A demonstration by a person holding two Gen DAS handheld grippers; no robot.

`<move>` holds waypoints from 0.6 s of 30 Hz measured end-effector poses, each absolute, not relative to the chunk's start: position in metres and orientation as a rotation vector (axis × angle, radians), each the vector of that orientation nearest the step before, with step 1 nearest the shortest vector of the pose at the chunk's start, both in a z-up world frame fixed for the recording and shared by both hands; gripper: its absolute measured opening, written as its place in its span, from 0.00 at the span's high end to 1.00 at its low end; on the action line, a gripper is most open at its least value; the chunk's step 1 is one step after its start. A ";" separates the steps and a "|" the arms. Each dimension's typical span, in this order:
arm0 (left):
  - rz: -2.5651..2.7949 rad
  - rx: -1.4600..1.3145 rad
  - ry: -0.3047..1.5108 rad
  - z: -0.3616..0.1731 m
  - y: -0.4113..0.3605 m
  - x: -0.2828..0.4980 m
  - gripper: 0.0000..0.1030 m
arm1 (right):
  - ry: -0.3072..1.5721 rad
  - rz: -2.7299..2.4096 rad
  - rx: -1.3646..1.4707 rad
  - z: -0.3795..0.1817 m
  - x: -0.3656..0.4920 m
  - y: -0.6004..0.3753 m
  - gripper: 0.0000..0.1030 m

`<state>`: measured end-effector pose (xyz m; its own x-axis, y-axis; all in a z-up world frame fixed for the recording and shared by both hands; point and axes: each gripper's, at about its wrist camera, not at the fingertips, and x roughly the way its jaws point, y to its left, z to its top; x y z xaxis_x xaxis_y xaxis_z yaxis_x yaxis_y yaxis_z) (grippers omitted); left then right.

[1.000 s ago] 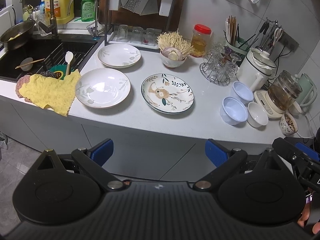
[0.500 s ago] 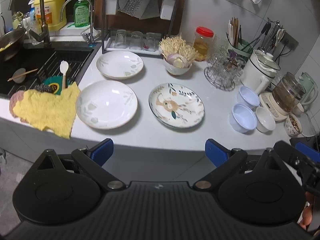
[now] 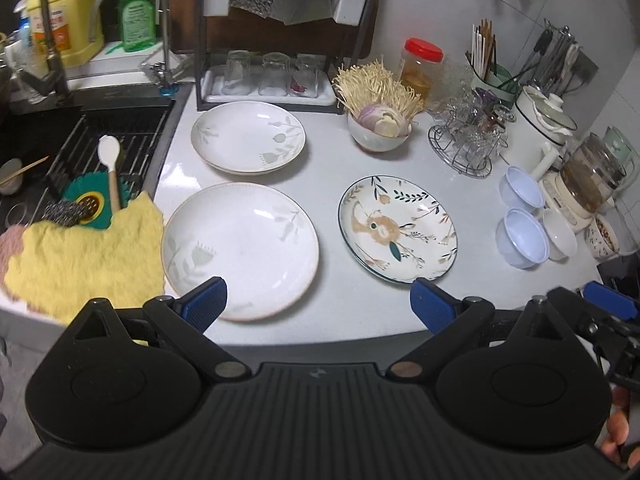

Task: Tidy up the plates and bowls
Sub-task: 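Move both grippers down to the rim of the large white plate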

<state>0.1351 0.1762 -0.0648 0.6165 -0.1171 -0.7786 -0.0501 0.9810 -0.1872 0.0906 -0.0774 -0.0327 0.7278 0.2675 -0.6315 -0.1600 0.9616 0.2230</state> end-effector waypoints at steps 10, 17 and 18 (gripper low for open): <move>-0.116 -0.156 0.984 -0.105 0.234 0.188 0.04 | 0.790 0.201 0.151 -0.071 0.130 -0.015 0.00; -0.123 -0.128 1.048 -0.139 0.276 0.227 0.03 | 0.834 0.224 0.137 -0.092 0.151 0.028 0.05; -0.116 -0.127 1.046 -0.144 0.282 0.231 0.03 | 0.840 0.222 0.135 -0.096 0.154 0.033 0.09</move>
<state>0.2314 0.2817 -0.1438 0.4960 -0.1556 -0.8543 0.0346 0.9866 -0.1596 0.1544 0.0332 -0.0956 0.6466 0.2474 -0.7216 -0.1413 0.9684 0.2054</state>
